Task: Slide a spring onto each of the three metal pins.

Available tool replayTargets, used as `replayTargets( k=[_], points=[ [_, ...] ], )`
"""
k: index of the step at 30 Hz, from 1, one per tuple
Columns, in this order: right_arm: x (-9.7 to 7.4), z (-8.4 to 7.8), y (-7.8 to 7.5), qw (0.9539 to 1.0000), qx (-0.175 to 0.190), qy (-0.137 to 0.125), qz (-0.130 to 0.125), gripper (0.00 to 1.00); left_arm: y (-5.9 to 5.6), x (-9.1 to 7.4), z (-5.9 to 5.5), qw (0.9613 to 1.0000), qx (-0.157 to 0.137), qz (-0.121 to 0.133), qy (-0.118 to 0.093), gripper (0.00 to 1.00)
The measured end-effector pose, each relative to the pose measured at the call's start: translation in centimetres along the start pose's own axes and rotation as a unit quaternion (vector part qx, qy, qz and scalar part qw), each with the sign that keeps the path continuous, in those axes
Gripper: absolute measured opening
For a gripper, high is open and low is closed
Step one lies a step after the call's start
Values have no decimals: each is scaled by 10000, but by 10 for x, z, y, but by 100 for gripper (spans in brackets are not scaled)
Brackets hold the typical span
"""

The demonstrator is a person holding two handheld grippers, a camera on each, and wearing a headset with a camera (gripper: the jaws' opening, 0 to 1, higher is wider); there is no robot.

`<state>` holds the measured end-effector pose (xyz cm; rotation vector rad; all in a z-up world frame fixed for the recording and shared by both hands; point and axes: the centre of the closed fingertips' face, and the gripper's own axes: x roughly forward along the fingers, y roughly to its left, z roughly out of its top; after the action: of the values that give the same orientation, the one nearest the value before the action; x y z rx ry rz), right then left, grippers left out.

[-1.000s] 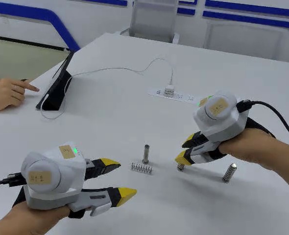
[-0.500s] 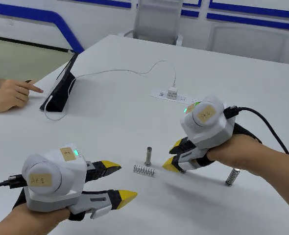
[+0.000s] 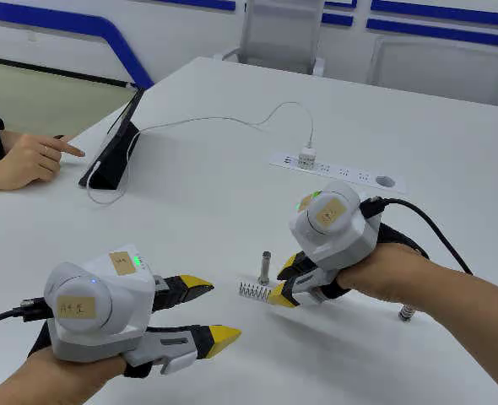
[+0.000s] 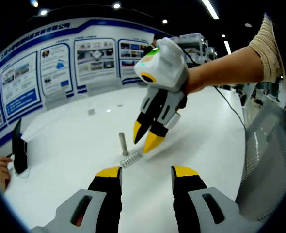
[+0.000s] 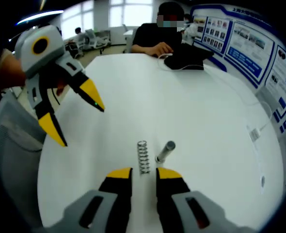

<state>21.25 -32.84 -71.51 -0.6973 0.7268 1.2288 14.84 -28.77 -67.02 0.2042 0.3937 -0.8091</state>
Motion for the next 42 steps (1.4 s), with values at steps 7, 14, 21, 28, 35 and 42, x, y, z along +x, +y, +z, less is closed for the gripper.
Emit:
replayTargets(
  k=[7, 14, 21, 28, 35, 42],
  points=[
    [10, -4, 1, 10000, 7, 61, 44, 18, 0, 0, -2, 10000, -1, -6, 29, 41],
    [18, -5, 1, 9999, -18, 100, 77, 17, 0, 0, -3, 10000, -17, -7, 38, 40],
    [21, -8, 5, 9998, 28, 164, 132, 14, 1, -3, -5, 10000, -34, 20, 53, 40],
    [23, -7, 5, 9996, 192, 163, 134, 12, 2, -4, -5, 10000, -30, 28, 54, 40],
    [18, -10, 12, 9996, 95, 225, 172, 12, 0, -3, -6, 10000, -11, -4, 79, 40],
    [5, -9, 20, 9995, 16, 171, 252, 12, -4, 2, -3, 9999, 48, -75, 100, 40]
  ],
)
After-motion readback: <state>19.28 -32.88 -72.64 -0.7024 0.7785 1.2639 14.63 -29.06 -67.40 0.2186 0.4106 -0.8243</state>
